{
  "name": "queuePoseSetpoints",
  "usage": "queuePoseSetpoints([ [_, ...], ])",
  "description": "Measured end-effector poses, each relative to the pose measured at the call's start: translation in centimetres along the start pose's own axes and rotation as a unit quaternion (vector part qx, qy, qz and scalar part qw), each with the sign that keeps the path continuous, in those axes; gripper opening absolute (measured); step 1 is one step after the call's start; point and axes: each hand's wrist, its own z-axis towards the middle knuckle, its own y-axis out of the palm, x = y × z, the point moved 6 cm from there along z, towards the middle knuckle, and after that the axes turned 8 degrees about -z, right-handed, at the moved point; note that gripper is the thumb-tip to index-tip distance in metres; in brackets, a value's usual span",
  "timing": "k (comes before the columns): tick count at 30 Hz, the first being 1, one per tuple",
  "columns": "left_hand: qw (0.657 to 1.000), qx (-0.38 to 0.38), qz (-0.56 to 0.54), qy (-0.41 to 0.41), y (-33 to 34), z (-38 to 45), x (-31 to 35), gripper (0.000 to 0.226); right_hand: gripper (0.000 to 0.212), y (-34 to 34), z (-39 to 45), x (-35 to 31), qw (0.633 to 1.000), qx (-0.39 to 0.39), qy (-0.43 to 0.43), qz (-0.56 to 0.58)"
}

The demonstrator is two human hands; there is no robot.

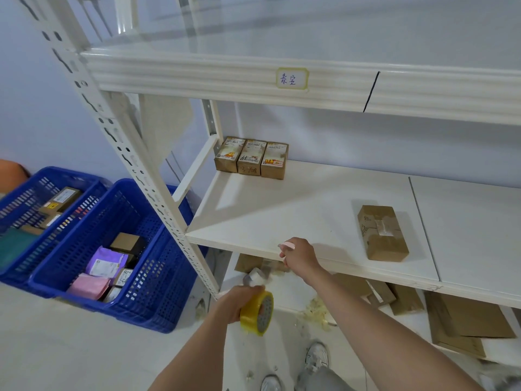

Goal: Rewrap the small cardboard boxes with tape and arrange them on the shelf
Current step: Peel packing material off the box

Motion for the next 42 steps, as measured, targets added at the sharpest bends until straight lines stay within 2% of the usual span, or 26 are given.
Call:
queuePoseSetpoints([
  [3, 0.999, 0.029, 0.001, 0.013, 0.2, 0.4, -0.2, 0.047, 0.016, 0.5, -0.1, 0.4, 1.000, -0.008, -0.003, -0.005],
  [11, 1.000, -0.021, -0.008, -0.007, 0.4, -0.5, 0.2, 0.053, 0.017, 0.6, -0.3, 0.6, 0.999, -0.020, -0.015, -0.025],
  [16, 0.999, 0.025, -0.027, -0.030, 0.1, -0.1, -0.3, 0.046, 0.017, 1.6, -1.4, -1.3, 0.993, -0.050, -0.062, -0.082],
  [21, 0.992, 0.085, 0.089, -0.037, -0.6, -0.5, 0.7, 0.050, 0.033, 3.2, -2.0, -1.9, 0.979, -0.098, -0.092, -0.151],
  [24, 0.974, 0.107, 0.199, -0.024, -0.9, -0.5, 0.8, 0.058, 0.028, 3.6, -2.4, -1.6, 0.973, -0.114, -0.104, -0.173],
  [26, 0.971, 0.099, 0.218, 0.008, -0.8, -0.5, 1.1, 0.054, 0.023, 3.8, -2.2, -1.2, 0.977, -0.114, -0.097, -0.153],
  [28, 0.976, 0.083, 0.200, 0.022, -0.8, -0.6, 1.2, 0.049, 0.018, 3.9, -2.4, -0.8, 0.980, -0.114, -0.090, -0.134],
  [30, 0.988, 0.067, 0.136, 0.021, -1.1, -0.7, 0.7, 0.046, 0.014, 4.1, -2.4, -0.6, 0.983, -0.098, -0.094, -0.127],
  [35, 0.999, 0.029, -0.015, 0.021, -1.4, -1.9, 0.0, 0.020, 0.003, 5.3, -2.8, 0.0, 0.980, -0.076, -0.112, -0.148],
  [42, 0.998, 0.036, -0.061, 0.001, -1.0, -3.2, -0.1, 0.026, 0.010, 5.7, -3.2, 0.1, 0.976, -0.064, -0.136, -0.158],
])
